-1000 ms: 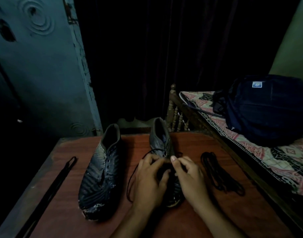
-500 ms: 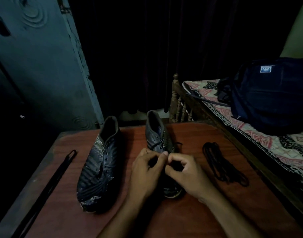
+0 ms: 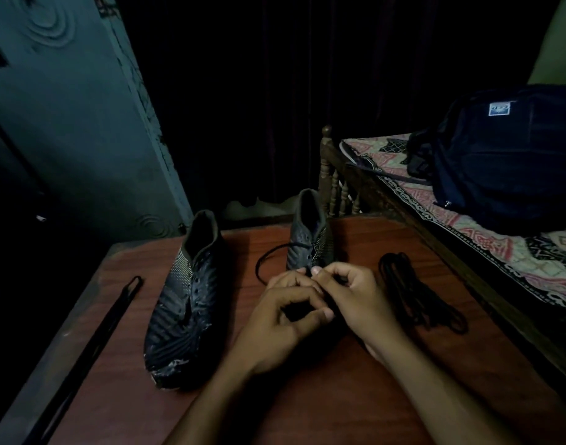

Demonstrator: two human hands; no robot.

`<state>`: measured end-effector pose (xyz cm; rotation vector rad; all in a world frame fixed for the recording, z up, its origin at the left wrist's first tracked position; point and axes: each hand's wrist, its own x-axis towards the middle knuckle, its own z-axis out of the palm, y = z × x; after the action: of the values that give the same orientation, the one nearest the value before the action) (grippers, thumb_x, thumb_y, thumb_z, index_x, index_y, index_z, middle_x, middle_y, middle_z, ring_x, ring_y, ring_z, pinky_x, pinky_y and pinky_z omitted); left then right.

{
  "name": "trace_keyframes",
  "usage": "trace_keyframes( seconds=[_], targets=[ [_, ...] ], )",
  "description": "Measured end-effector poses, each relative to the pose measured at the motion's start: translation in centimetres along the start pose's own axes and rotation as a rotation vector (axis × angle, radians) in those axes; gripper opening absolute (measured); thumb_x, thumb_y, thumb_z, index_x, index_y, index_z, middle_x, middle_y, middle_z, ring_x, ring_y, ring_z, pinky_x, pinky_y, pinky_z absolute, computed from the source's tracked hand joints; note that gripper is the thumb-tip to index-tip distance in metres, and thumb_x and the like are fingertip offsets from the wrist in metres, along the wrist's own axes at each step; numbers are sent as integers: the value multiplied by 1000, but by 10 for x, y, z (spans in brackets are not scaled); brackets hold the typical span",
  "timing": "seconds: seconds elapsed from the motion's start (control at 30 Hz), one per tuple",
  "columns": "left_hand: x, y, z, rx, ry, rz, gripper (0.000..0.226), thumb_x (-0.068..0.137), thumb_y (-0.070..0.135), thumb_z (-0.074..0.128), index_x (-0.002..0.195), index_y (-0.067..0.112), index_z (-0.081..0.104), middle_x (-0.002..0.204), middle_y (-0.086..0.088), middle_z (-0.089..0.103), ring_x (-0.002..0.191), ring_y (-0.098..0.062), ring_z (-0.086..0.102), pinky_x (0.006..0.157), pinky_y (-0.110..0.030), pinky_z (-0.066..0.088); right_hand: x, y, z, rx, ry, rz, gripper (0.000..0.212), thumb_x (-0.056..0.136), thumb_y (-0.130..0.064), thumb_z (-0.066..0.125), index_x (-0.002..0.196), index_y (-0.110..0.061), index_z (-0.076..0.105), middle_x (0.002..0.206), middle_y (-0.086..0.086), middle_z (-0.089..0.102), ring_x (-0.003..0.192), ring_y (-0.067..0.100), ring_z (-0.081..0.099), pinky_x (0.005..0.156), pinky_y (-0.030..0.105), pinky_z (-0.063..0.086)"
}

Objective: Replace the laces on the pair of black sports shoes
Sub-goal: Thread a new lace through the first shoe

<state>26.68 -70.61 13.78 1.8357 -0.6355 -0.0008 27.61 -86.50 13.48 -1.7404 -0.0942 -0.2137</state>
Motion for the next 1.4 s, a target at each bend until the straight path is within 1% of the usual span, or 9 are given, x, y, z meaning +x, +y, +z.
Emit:
trace_keyframes(
  seconds=[0.23,0.33,0.47,0.6,0.83,1.0,1.1,1.3,1.4],
  targets=[
    [3,-4,-2,-151,327,-124,48,93,54,60,74,10,65,70,-8,60,68,-14,54,65,-39,42,-8,-5,-11,5,-250,-102,27,94,-27,66,69,-16,63,69,-1,62,67,8,56,69,31,43],
    [2,-2,1,-58,283,-105,42,96,47,61,75,12,73,72,-6,68,71,-20,64,68,-46,49,-12,-10,-11,-81,-428,-138,24,93,-25,68,70,-18,69,73,-2,69,73,6,62,72,23,46],
    [6,-4,2,-179,279,-148,14,93,20,74,81,20,81,85,-8,73,82,-21,70,78,-41,53,-13,-11,-13,-184,-454,-172,26,92,-36,67,69,-26,72,72,-12,69,79,5,64,77,20,45],
    [6,-2,-3,-225,254,-90,10,87,22,73,78,24,78,90,-7,71,89,-16,66,85,-31,50,-8,-10,-10,-1,-167,-66,43,88,-56,62,63,-22,65,60,-7,57,63,8,53,66,29,41],
    [-2,11,-5,-205,-57,38,6,87,7,76,87,1,79,92,3,70,102,-11,65,97,-17,45,-2,-5,-8,196,-29,39,25,97,-25,65,79,-7,67,61,4,61,53,13,55,50,24,43],
    [1,6,-3,-327,157,-125,13,91,24,69,80,19,73,87,-7,70,86,-16,65,82,-32,50,-2,-9,-12,138,-139,55,17,96,-9,64,80,-14,69,61,3,62,54,8,52,56,19,42],
    [5,-3,-4,-272,360,-191,24,96,35,66,81,17,70,78,2,66,79,-11,61,79,-37,47,-5,-13,-16,109,-289,17,18,95,-2,64,79,-9,66,57,-1,55,51,7,46,54,18,38],
    [2,0,4,94,343,-198,21,94,39,72,77,27,76,77,6,69,73,-7,67,70,-34,52,-10,-13,-23,15,-553,-25,12,87,-13,74,76,-14,69,59,-1,57,54,10,50,54,21,42],
    [6,-6,3,56,338,-209,18,91,28,77,73,27,76,77,4,65,73,-9,63,72,-40,51,-10,-12,-22,-4,-544,-55,17,89,-12,74,73,-12,68,61,0,58,56,10,53,58,23,43]
  ],
)
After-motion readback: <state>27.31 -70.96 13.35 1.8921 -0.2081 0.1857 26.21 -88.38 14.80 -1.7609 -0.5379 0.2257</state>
